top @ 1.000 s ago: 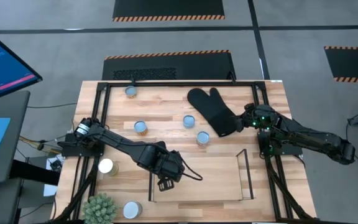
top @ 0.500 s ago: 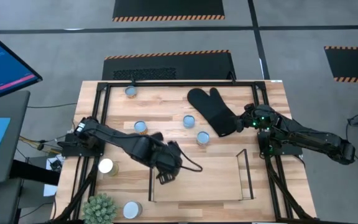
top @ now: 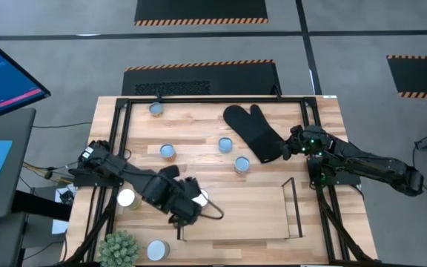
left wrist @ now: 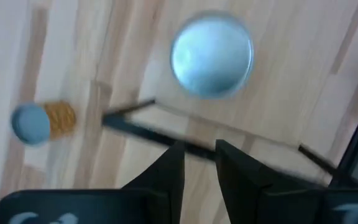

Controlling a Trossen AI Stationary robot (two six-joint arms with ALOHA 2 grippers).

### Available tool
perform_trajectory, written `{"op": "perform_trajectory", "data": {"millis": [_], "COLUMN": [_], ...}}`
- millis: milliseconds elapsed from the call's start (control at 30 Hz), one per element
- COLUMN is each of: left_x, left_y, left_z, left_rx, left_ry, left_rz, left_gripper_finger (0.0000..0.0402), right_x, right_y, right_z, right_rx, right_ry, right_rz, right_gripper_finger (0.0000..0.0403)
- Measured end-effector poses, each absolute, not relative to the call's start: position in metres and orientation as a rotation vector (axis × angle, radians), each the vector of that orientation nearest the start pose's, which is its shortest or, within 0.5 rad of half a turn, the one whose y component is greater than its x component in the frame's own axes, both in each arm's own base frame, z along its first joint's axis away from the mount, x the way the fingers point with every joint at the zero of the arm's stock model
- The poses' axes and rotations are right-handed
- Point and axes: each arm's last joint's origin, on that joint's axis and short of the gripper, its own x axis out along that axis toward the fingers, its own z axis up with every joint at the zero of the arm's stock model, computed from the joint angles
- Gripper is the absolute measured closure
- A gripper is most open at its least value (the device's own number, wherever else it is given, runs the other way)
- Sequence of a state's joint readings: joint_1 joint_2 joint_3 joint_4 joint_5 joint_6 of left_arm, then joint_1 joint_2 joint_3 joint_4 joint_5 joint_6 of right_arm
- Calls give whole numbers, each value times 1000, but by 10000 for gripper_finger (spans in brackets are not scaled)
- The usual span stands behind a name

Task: Pick and place cans onto a shelf
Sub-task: Put the canned carrots on the shelf

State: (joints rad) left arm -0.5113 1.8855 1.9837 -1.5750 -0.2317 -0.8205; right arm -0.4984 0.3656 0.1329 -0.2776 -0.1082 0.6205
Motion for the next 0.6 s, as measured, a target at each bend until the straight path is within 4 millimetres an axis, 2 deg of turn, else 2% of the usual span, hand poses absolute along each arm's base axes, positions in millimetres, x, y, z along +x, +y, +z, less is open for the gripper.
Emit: {"op": "perform_trajectory", "data": {"millis": [100,167,300,433,600], "left_x": [294,283,247,209,173], "left_y": [-167,-166,-163,-153,-139], "left_z": [341,350,364,350,311], "left_rx": [-199,-226,-259,-351,-531], "left_ry": [1330,1255,1141,1154,1299], "left_rz": [394,446,495,585,706], "left_gripper_finger": [323,323,323,323,323], "right_x": [98,98,98,98,98], "right_y": [-50,-50,-50,-50,-50], "right_z": [153,153,152,152,152], "right_rx": [753,754,755,755,755], "right_ry": [358,360,364,365,365], "right_rz": [-525,-525,-527,-527,-526], "right_gripper_finger": [369,369,369,369,369]}}
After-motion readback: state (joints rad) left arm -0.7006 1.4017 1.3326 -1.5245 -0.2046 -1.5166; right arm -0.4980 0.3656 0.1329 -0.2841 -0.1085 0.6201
